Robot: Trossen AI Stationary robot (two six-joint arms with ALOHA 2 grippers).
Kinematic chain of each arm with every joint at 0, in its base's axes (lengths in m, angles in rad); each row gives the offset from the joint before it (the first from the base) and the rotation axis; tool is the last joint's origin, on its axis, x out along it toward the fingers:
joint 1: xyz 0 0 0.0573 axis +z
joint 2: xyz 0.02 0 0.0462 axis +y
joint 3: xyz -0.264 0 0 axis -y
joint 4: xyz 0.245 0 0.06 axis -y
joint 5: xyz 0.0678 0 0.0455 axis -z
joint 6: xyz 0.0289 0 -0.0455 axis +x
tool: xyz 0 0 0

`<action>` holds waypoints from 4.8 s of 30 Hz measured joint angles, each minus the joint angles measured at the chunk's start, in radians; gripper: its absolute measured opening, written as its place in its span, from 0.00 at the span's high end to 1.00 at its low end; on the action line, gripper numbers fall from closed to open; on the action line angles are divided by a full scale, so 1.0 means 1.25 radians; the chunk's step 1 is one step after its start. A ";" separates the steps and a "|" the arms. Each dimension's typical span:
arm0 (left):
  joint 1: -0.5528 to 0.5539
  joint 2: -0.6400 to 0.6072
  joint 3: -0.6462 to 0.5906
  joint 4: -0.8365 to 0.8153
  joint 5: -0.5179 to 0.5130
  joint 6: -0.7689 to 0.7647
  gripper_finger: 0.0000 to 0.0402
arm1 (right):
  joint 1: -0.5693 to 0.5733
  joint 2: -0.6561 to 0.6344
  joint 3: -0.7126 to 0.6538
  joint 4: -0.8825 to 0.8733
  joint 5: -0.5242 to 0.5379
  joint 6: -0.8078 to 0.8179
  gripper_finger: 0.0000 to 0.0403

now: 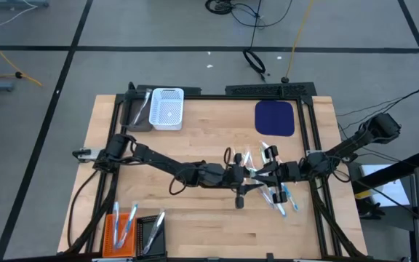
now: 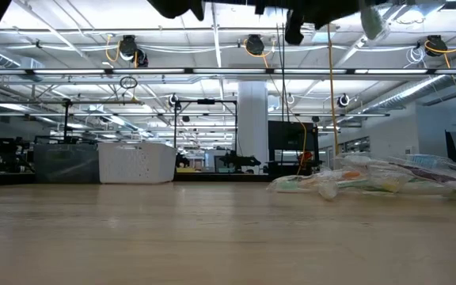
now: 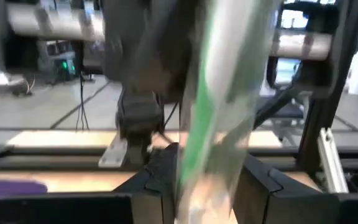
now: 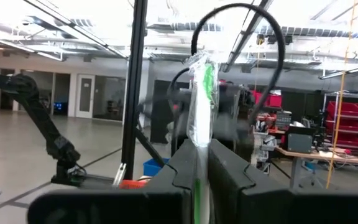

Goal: Pick & Place Toothbrushes
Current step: Put the green toothbrush into the white bin, then put the orange toothbrush into the black bin

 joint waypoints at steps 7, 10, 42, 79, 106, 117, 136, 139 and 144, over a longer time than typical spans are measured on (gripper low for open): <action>0.007 0.000 0.000 -0.004 0.012 -0.001 0.96 | 0.000 -0.001 0.001 -0.003 -0.003 0.003 0.96; 0.013 0.000 0.000 -0.008 0.035 -0.019 0.97 | 0.000 -0.001 0.001 -0.004 -0.001 0.003 0.96; 0.071 -0.437 -0.165 -0.663 -0.234 -0.186 1.00 | 0.000 -0.097 0.000 -0.187 0.003 0.069 0.62; 0.586 -0.595 -0.441 -0.936 -0.274 -0.465 1.00 | -0.001 -0.097 0.000 -0.183 0.001 0.048 0.64; 0.636 -0.520 -0.442 -0.966 -0.288 -0.466 0.76 | -0.001 -0.097 0.000 -0.186 0.001 0.026 0.64; 0.634 -0.520 -0.442 -0.965 -0.280 -0.466 0.66 | -0.001 -0.097 0.000 -0.211 0.005 0.029 0.64; 0.549 -0.566 -0.441 -0.814 -0.113 -0.356 0.66 | -0.139 -0.171 0.000 -0.627 0.060 0.274 0.71; 0.513 -0.572 -0.441 -0.796 -0.113 -0.346 0.66 | -0.159 -0.182 0.000 -0.727 0.131 0.313 0.73; 0.453 -0.572 -0.441 -0.771 -0.112 -0.344 0.66 | -0.205 -0.203 0.000 -0.889 0.172 0.408 0.75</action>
